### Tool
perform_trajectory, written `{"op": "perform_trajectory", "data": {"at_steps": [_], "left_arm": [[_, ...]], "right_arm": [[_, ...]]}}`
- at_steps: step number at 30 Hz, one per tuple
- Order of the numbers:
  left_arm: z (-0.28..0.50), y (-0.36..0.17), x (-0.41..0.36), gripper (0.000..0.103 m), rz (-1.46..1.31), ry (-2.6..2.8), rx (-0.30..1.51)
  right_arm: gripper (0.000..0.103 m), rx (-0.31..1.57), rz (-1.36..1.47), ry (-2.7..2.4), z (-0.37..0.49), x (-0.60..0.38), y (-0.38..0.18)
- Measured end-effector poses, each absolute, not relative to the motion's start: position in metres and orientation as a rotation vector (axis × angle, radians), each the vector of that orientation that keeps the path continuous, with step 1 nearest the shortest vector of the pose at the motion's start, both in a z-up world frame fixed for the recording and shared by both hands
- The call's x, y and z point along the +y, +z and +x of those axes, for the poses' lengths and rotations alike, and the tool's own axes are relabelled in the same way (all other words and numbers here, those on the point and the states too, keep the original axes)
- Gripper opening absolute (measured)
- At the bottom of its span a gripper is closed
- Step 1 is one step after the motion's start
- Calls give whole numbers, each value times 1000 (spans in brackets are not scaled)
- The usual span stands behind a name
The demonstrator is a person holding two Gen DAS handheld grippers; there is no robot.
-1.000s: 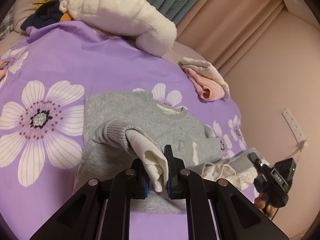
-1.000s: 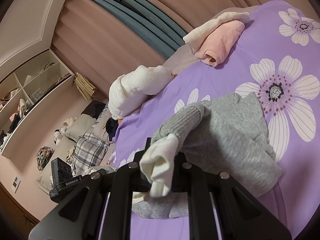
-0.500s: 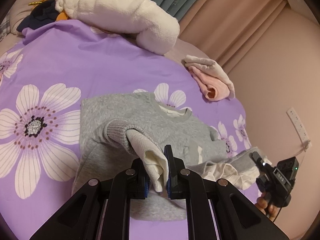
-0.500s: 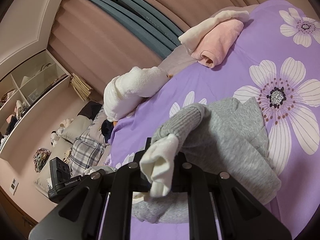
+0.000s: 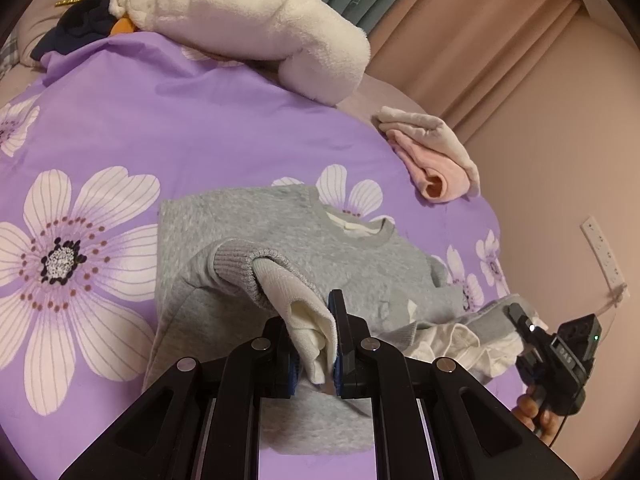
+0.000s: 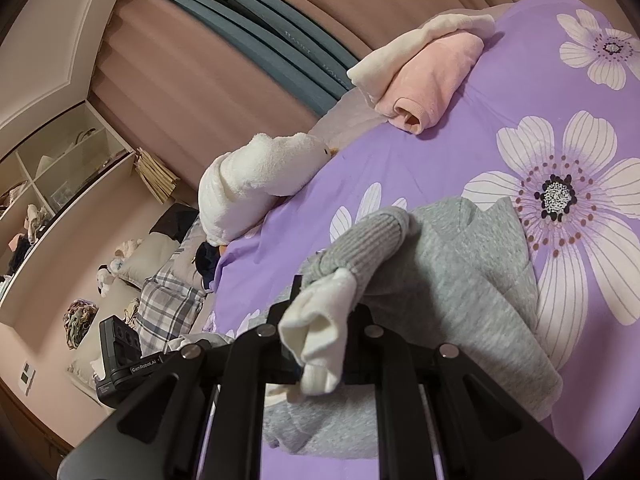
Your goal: Fold small clothes
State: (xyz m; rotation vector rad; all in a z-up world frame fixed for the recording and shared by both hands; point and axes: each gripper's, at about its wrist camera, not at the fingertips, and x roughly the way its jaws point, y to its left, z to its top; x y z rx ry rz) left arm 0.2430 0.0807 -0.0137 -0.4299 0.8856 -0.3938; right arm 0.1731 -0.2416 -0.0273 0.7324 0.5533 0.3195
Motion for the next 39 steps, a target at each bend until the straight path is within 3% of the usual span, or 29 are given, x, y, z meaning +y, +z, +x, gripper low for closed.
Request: {"op": "perform_trajectory", "data": {"at_steps": [39], "left_arm": [[327,-24,66,10,-391,-302,901]], "right_arm": [[13,598,677,226,255,-260,-32]]}}
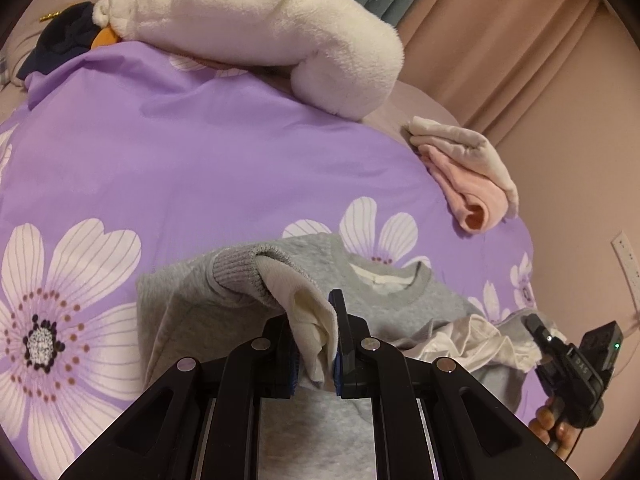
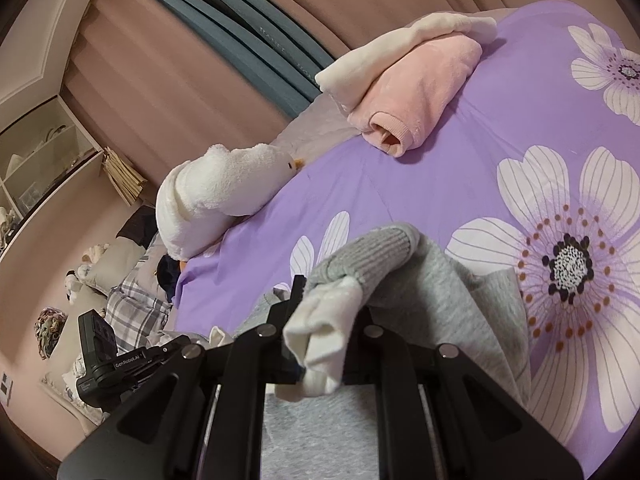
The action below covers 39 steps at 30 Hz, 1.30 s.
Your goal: Fold small clothes
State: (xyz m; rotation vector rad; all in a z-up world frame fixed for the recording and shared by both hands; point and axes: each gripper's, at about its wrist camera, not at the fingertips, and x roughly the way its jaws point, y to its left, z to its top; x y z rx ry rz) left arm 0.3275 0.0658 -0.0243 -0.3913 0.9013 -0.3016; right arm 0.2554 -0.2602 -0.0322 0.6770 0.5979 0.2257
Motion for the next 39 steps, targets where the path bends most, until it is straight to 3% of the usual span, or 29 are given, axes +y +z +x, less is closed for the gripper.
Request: {"op": "perform_trajectory", "data": {"at_steps": [16,21,22,23,26,29,31,39], "left_arm": [[383,-50,58,10,-376,-230,968],[393,-64,59,10,-409,-210,1011],[395,-66,61,13,-428,-206,1019],[397,-69,65,16,-453,-196,1026],[399,-67,72,39,-476,-169,1014],[399,-62,77,47,-482,-158,996],[398,-53,82,77,-435,-89,961],[374,-23,112,80,-399,-97,868]], "right_arm": [[13,649,693,185,300,-266,-51],[20,702,762,163,311,-272,-70],[22,707,783,160,311,-274,-73],[31,710,815,162,311,-278,-76],[53,690,855,157,307,-286,-73],[60,643,850,137,300,-296,-59],[60,621,850,142,294,-301,-50],[59,657,638,158,269,-282,-27]]}}
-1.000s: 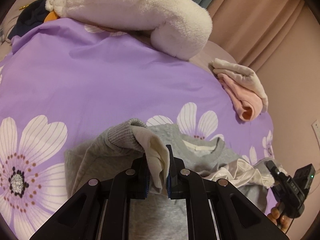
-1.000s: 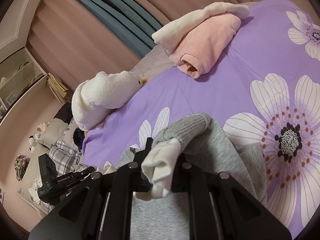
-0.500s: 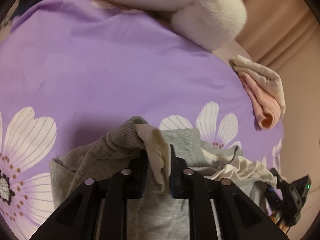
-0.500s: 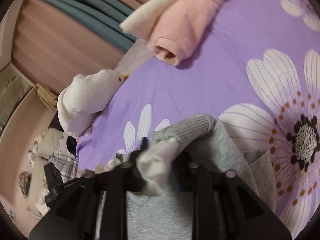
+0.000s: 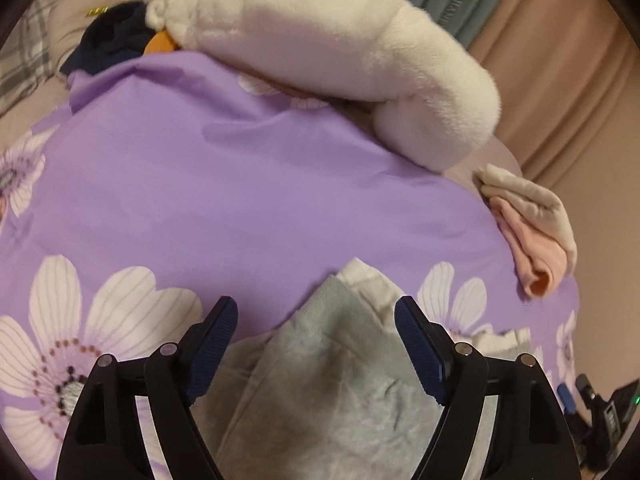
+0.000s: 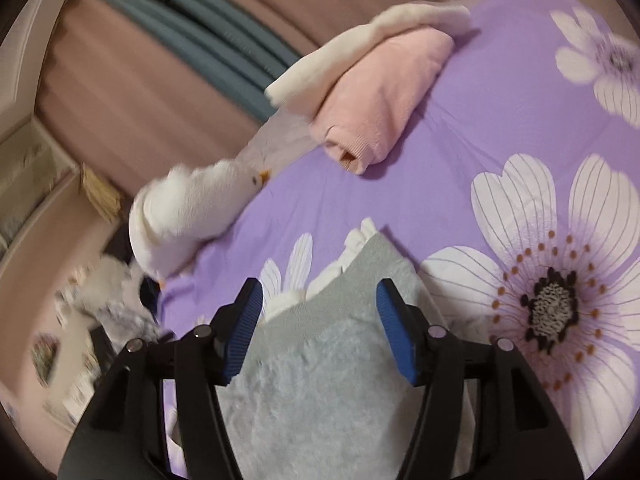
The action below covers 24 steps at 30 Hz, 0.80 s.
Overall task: Fold small clothes
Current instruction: 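Open both grippers and release the cuffs, then press the folded sweatshirt flat with both grippers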
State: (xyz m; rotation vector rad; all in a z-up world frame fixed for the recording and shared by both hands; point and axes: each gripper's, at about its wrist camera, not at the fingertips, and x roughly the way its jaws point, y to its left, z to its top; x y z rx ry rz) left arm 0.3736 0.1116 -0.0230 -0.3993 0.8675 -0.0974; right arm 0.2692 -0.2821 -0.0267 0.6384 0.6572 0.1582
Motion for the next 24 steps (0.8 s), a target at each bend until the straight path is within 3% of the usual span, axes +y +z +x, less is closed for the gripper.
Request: {"op": "perform_trajectory", "data": {"at_steps": [5,9,11,16,24], "left_arm": [[349,-21,84,80,-269,-215,874],[312,-42,66,68,-105,-259,876],[302,-53,66,60,-73,-258,900],[275,-90,79,59,-47,-258,961],[253,-74,91,59,-52,-282,918]], "right_arm": [[34,736,416,146,262,-248,-29],[25,797,286,115,247,-235,-44],[25,825,228,92,237,-232,-51],[22,891,118,52,214,-233,-77],[24,872,217,81,192,-252,-68]]}}
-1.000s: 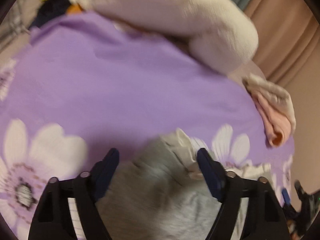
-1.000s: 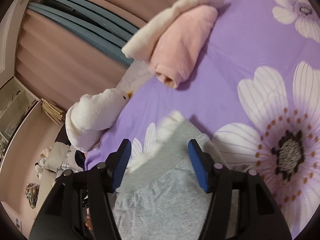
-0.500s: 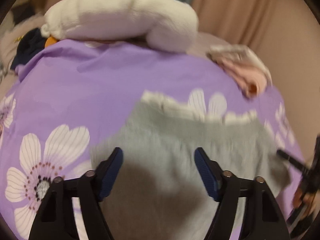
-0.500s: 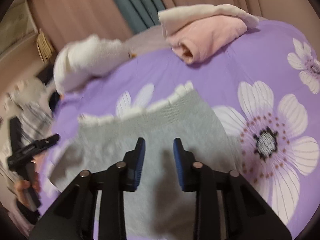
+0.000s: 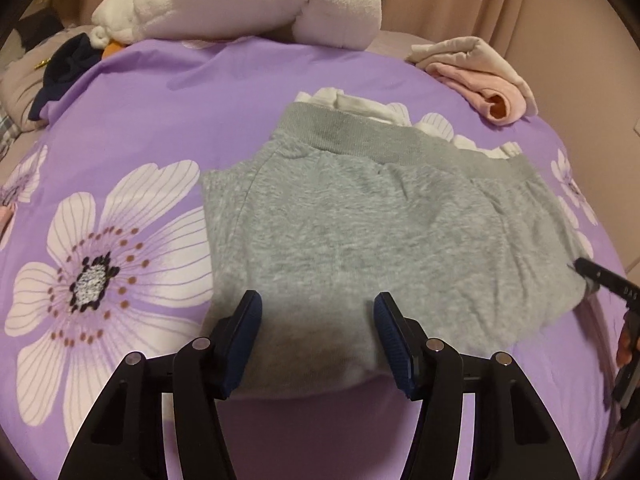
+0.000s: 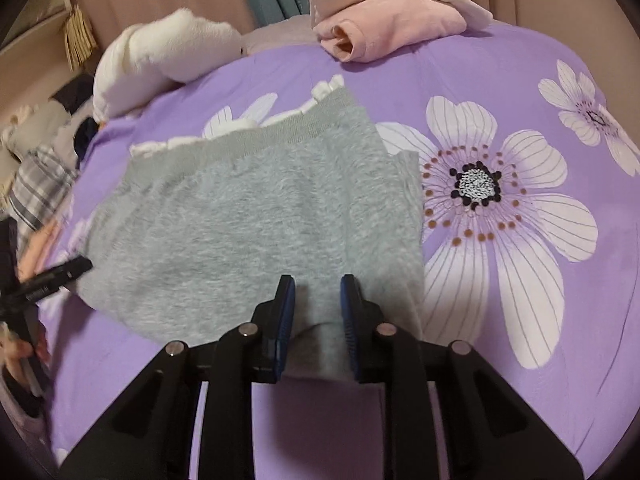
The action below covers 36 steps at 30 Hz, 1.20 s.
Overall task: Fold small clothes
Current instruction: 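Press the folded sweatshirt flat with both grippers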
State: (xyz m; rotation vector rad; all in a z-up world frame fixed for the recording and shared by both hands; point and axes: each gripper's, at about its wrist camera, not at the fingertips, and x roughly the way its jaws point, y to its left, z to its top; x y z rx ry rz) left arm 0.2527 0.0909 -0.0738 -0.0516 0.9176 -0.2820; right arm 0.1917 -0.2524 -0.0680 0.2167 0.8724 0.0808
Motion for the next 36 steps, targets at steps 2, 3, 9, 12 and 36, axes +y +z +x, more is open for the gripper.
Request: {"op": "perform_trajectory", "data": {"at_steps": [2,3,9,12,36], "left_arm": [[249,-70,91,59,-60,-286,907],[249,-69,93,59,-71,-289,905],[274,-52,84,59,-146,-346,904],[294,-43,73,59,-112,-343,888],[363,-57,31,59,-9,-215,923]], "right_arm": [[29,842,205,80,192,-250,-58],[32,817,208,85,196,-250,-51],[32,788,273,120,275,-240,-35],[32,858,371,84,325,-248,-46],[29,808,235,94,237,-247,-52]]}}
